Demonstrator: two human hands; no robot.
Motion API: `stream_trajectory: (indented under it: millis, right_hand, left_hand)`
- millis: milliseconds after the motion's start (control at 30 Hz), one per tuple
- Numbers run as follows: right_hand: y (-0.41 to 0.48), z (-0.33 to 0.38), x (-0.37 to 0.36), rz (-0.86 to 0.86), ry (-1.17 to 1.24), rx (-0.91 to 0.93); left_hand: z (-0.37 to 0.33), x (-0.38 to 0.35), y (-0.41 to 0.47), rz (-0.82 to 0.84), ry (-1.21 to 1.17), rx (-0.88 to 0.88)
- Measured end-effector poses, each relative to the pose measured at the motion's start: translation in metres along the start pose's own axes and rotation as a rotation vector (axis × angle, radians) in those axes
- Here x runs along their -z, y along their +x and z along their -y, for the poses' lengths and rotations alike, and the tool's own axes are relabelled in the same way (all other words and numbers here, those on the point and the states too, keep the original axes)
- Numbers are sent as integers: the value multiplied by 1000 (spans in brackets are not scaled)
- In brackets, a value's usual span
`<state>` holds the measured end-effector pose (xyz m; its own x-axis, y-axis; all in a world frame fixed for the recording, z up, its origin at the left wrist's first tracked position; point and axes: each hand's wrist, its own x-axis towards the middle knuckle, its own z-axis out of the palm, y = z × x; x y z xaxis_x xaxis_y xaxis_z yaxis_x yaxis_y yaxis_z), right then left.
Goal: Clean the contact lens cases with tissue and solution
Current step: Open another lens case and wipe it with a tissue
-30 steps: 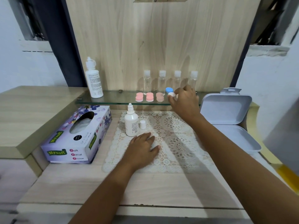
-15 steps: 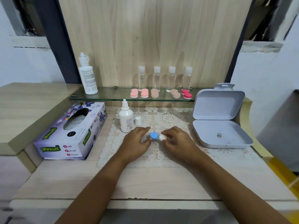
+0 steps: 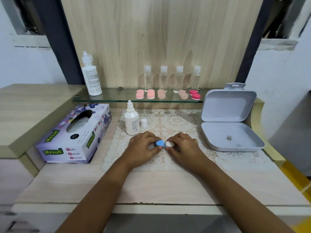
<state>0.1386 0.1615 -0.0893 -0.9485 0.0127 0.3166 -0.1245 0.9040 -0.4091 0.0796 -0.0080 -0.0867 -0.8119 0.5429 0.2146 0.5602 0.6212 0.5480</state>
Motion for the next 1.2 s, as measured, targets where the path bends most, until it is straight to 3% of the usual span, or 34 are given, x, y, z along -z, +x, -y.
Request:
stream_trajectory:
  millis: [567,900,1200]
  right_hand:
    - [0,0,-4,-44,39,44]
    - [-1,-1,-4,-35,77,32]
    - [-1,-3,-5,-37,79,38]
  left_hand:
    - [-5,2,0,-100,-222,66]
    - [0,2,-2,26,4,-40]
    - [4,-1,2,-28,-56,13]
